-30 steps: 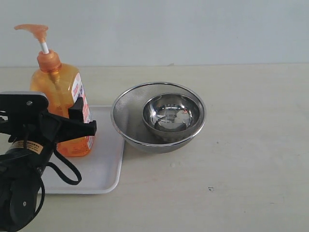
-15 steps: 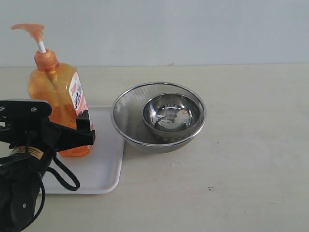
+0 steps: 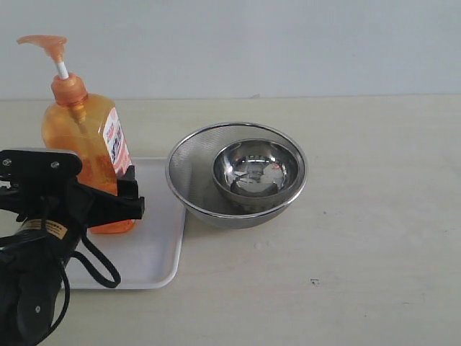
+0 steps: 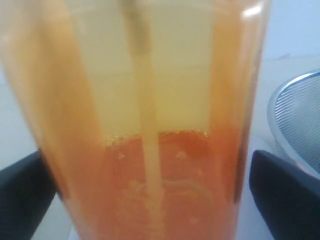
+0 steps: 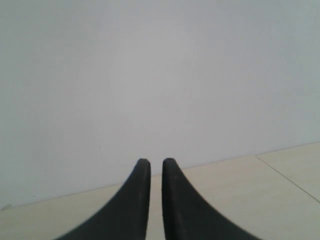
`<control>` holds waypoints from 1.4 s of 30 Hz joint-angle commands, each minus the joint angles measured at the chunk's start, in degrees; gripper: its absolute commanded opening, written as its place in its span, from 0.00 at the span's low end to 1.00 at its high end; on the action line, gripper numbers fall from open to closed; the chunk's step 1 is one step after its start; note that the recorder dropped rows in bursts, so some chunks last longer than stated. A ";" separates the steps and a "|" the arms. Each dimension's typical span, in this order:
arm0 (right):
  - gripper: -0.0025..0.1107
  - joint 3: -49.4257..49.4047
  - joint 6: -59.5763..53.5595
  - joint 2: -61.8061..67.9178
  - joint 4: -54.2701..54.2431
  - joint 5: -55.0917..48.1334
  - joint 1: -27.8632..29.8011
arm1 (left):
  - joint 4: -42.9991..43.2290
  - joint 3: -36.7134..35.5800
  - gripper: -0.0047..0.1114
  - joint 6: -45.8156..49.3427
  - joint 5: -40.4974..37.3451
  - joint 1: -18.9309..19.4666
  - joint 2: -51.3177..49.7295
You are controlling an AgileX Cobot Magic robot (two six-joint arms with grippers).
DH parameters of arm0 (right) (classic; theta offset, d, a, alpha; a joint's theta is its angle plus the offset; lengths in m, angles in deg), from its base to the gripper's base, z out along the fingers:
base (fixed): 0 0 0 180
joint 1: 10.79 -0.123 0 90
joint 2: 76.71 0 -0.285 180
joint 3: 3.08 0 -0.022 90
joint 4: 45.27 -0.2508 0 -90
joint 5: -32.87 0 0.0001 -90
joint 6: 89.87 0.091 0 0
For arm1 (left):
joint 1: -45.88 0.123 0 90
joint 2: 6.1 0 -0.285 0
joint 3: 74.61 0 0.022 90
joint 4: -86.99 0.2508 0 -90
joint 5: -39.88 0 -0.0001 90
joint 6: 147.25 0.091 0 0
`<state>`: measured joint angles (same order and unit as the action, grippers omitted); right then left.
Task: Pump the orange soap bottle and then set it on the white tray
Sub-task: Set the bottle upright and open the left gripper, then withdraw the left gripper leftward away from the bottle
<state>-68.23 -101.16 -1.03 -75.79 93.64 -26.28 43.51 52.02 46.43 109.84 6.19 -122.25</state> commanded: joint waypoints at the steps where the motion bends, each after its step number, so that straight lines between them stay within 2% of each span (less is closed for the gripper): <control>1: 0.08 -0.09 -0.10 -0.34 0.26 0.41 0.17 | -2.12 -0.44 0.87 1.83 0.00 -2.20 0.02; 6: 0.08 -0.09 -0.10 -0.34 0.26 0.41 0.17 | -3.79 -0.67 0.87 1.83 0.00 -2.58 0.81; 11: 0.08 -0.09 -0.10 -0.34 0.26 0.41 0.17 | -3.85 -3.88 0.87 2.26 0.00 -5.00 9.42; 23: 0.08 -0.09 -0.10 -0.34 0.26 1.26 0.17 | -1.46 -9.48 0.86 1.32 -12.71 -5.00 24.24; 29: 0.08 -0.09 -0.10 -0.34 0.26 1.26 0.17 | 10.92 -11.21 0.86 1.14 -23.35 -5.00 32.23; 38: 0.08 -0.09 -0.10 -0.34 0.26 1.26 0.17 | 15.25 -11.21 0.86 -5.43 -32.65 -5.00 38.84; 41: 0.08 -0.09 -0.10 -0.34 0.26 1.26 0.17 | 19.13 -11.21 0.86 -9.54 -35.78 -5.00 40.49; 42: 0.08 -0.09 -0.10 -0.34 0.26 1.26 0.17 | 23.31 -11.21 0.86 -13.67 -37.79 -5.00 41.72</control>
<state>-68.23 -101.16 -1.03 -75.68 94.47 -26.28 61.89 41.19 37.89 74.84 1.32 -82.13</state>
